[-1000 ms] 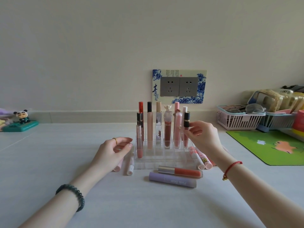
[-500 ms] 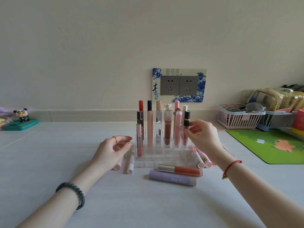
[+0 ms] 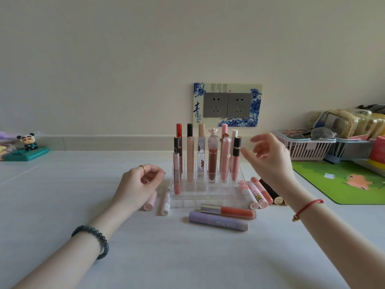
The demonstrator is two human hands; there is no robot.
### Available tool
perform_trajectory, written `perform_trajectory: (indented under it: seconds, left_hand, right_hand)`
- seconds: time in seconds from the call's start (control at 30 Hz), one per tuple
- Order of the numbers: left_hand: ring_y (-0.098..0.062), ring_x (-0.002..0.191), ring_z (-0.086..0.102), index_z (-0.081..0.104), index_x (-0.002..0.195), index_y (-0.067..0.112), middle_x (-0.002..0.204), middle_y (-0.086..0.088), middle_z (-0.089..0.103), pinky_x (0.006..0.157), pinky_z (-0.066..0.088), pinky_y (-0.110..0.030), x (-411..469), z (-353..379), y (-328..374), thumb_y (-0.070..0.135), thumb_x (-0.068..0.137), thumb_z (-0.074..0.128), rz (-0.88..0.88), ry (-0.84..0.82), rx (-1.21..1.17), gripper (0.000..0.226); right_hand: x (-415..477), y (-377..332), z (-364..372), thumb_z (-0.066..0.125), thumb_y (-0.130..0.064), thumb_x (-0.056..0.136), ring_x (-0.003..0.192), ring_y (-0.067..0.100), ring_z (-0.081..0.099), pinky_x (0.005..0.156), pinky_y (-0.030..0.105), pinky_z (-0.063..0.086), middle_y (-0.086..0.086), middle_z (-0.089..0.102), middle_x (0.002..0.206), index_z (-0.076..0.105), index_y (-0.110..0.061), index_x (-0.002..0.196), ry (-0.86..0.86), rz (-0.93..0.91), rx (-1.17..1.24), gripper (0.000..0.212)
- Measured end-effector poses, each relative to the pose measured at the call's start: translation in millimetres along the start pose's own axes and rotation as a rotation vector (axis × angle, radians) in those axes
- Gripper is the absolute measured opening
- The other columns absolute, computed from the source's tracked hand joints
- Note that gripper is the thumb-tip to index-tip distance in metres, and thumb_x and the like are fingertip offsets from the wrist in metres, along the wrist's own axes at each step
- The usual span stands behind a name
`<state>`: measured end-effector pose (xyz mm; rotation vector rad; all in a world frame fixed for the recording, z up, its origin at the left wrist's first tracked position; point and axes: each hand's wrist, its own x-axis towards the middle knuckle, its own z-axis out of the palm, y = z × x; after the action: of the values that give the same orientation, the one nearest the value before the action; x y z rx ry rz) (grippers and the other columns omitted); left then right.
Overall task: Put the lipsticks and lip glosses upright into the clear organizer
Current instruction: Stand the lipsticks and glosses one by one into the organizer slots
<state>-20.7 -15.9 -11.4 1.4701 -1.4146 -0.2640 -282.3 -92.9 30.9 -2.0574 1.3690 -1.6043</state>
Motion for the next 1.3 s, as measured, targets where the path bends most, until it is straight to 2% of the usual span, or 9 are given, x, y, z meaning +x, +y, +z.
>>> perform_trajectory:
  seconds: [0.17,0.33,0.47,0.57,0.67,0.73,0.9,1.07,1.3]
  left_hand:
    - [-0.018,0.058,0.060,0.063,0.061,0.022,0.056,-0.008,0.066,0.054,0.039,-0.008,-7,-7,17,0.025,0.085,0.061,0.174,0.030,-0.004,0.024]
    - [-0.009,0.051,0.060,0.069,0.065,0.033,0.066,0.011,0.069,0.049,0.046,-0.012,-21,1,26,0.029,0.080,0.066,0.288,-0.265,-0.011,0.015]
    - [0.002,0.077,0.062,0.071,0.081,0.036,0.073,0.042,0.060,0.068,0.042,-0.008,-26,11,26,0.034,0.077,0.069,0.364,-0.405,0.181,0.005]
    - [0.007,0.091,0.057,0.066,0.101,0.038,0.086,0.041,0.058,0.085,0.025,-0.029,-30,15,31,0.055,0.075,0.060,0.371,-0.531,0.335,0.032]
    - [0.008,0.113,0.041,0.058,0.114,0.041,0.116,0.031,0.055,0.085,0.004,-0.030,-34,17,35,0.053,0.080,0.056,0.341,-0.581,0.547,0.035]
    - [0.005,0.119,0.031,0.055,0.117,0.042,0.125,0.028,0.051,0.098,-0.005,-0.037,-36,18,37,0.052,0.082,0.055,0.309,-0.614,0.589,0.036]
    - [0.000,0.115,0.037,0.056,0.112,0.044,0.120,0.027,0.054,0.089,-0.004,-0.034,-37,17,39,0.051,0.085,0.051,0.300,-0.619,0.629,0.029]
    - [0.004,0.100,0.043,0.056,0.104,0.044,0.108,0.028,0.057,0.098,-0.003,-0.044,-37,16,36,0.057,0.081,0.051,0.295,-0.627,0.594,0.027]
    - [0.006,0.097,0.044,0.054,0.105,0.046,0.097,0.026,0.056,0.104,-0.006,-0.056,-38,16,36,0.057,0.080,0.051,0.256,-0.630,0.574,0.027]
  right_hand:
    - [-18,-32,-24,0.068,-0.015,0.076,0.058,-0.002,0.059,0.057,0.006,0.047,-0.012,0.064,0.068,0.068,-0.017,0.079,-0.545,-0.200,-0.026,0.003]
    - [-35,-31,-10,0.065,-0.029,0.079,0.062,-0.002,0.051,0.056,0.008,0.041,-0.016,0.053,0.069,0.069,-0.020,0.093,-0.815,-0.303,-0.475,0.018]
    - [-44,-30,-4,0.057,-0.047,0.080,0.073,0.008,0.049,0.064,0.023,0.039,-0.015,0.048,0.069,0.065,-0.026,0.097,-0.852,-0.248,-0.650,0.028]
    - [-46,-31,-1,0.055,-0.041,0.084,0.074,0.011,0.046,0.090,0.043,0.041,-0.013,0.047,0.068,0.065,-0.026,0.099,-0.881,-0.225,-0.711,0.023]
    - [-46,-30,1,0.054,-0.039,0.085,0.072,0.008,0.043,0.098,0.047,0.037,-0.013,0.046,0.069,0.063,-0.027,0.101,-0.887,-0.222,-0.728,0.022]
    - [-46,-29,-1,0.054,-0.043,0.084,0.065,0.002,0.039,0.091,0.044,0.041,-0.016,0.044,0.066,0.064,-0.027,0.099,-0.884,-0.231,-0.685,0.024]
    - [-35,-35,-12,0.061,-0.040,0.079,0.053,0.003,0.047,0.050,0.015,0.041,-0.013,0.053,0.062,0.069,-0.021,0.090,-0.778,-0.260,-0.446,0.022]
    - [-30,-46,1,0.062,-0.020,0.080,0.056,0.008,0.065,0.048,0.019,0.052,0.002,0.069,0.071,0.066,-0.010,0.088,-0.564,-0.090,0.105,0.013]
    - [-17,-65,47,0.063,-0.013,0.082,0.055,0.005,0.065,0.055,0.016,0.055,-0.002,0.070,0.068,0.066,-0.011,0.083,-0.401,-0.093,0.211,0.004]
